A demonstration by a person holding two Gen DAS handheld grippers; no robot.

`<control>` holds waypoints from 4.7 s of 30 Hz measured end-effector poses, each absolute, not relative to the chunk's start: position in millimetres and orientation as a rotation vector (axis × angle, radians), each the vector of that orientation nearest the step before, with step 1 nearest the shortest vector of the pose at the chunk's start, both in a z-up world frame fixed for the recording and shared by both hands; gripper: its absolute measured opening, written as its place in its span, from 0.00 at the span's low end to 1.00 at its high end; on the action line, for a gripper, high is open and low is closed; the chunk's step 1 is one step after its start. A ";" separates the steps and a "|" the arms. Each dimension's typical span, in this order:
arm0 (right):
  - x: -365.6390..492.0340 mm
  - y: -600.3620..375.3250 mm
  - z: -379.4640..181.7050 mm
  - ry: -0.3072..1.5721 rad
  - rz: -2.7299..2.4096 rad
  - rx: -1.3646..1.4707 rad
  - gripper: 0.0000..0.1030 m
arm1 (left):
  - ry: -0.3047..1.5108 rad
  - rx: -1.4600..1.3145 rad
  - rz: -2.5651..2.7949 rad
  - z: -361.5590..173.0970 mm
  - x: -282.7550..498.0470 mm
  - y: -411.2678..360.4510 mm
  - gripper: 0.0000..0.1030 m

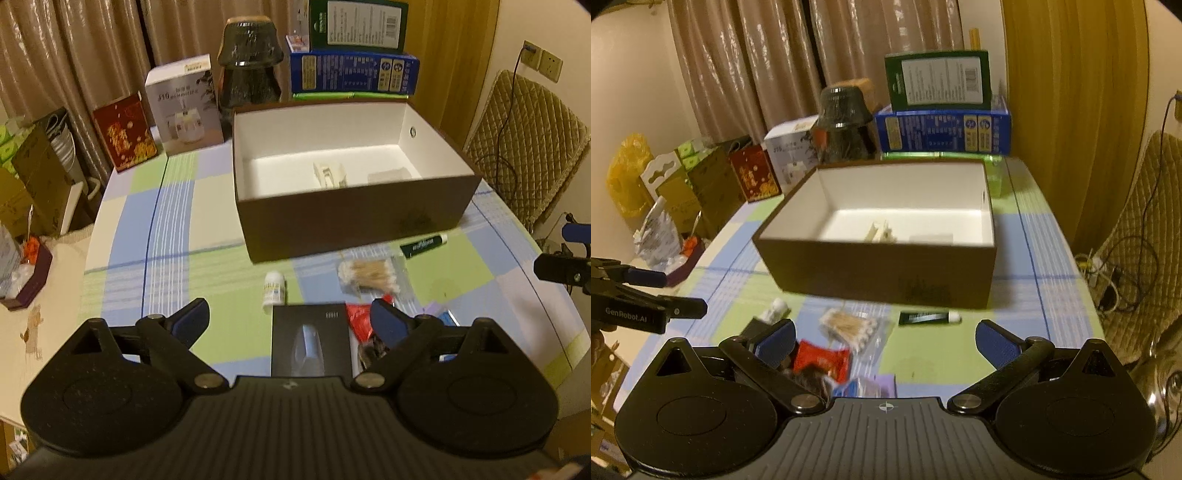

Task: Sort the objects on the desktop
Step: 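Move both tools back toward the remaining items on the table, then grasp the black FLYCO box with the left tool while the right tool grasps the swab case, then carry the black box and clear swab case into the brown box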

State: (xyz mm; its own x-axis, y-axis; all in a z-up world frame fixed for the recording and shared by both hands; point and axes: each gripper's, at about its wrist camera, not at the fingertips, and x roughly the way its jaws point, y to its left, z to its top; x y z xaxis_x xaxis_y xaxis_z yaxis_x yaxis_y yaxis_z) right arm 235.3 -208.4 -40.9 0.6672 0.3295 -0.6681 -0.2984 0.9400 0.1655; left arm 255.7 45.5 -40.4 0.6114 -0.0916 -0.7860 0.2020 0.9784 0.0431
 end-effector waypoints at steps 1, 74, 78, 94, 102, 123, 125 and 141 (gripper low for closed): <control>231.7 -208.6 -43.1 0.770 0.353 0.043 0.98 | 0.904 0.133 -0.168 -42.8 253.0 45.8 0.89; 239.5 -128.2 -161.5 1.025 0.562 -0.237 0.30 | 1.200 0.154 -0.166 -167.2 265.7 51.2 0.75; 243.0 -127.9 -166.6 1.041 0.565 -0.194 0.28 | 1.202 0.138 -0.161 -170.2 269.1 52.4 0.76; 237.8 -148.8 -148.4 1.021 0.529 -0.082 0.26 | 1.148 0.110 -0.151 -152.8 268.9 56.7 0.74; 249.8 -163.5 -119.3 0.956 0.501 -0.037 0.26 | 1.041 0.086 -0.153 -102.5 280.5 55.1 0.74; 371.5 -202.0 -31.0 0.727 0.422 -0.012 0.26 | 0.832 0.096 -0.222 -16.9 415.6 16.5 0.74; 390.2 -202.4 -27.6 0.719 0.412 -0.016 0.26 | 0.835 0.097 -0.218 -16.2 435.3 11.7 0.74; 512.6 -208.1 -67.3 0.791 0.319 -0.006 0.26 | 0.993 0.187 -0.114 -88.1 567.7 -23.9 0.74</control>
State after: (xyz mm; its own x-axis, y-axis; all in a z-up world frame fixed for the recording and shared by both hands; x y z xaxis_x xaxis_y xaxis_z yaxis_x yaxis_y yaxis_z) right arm 512.6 -208.1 -67.3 0.6577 0.2791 -0.6997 -0.2836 0.9522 0.1132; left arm 567.7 -23.9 -88.1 0.5423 -0.0097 -0.8401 0.1803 0.9780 0.1051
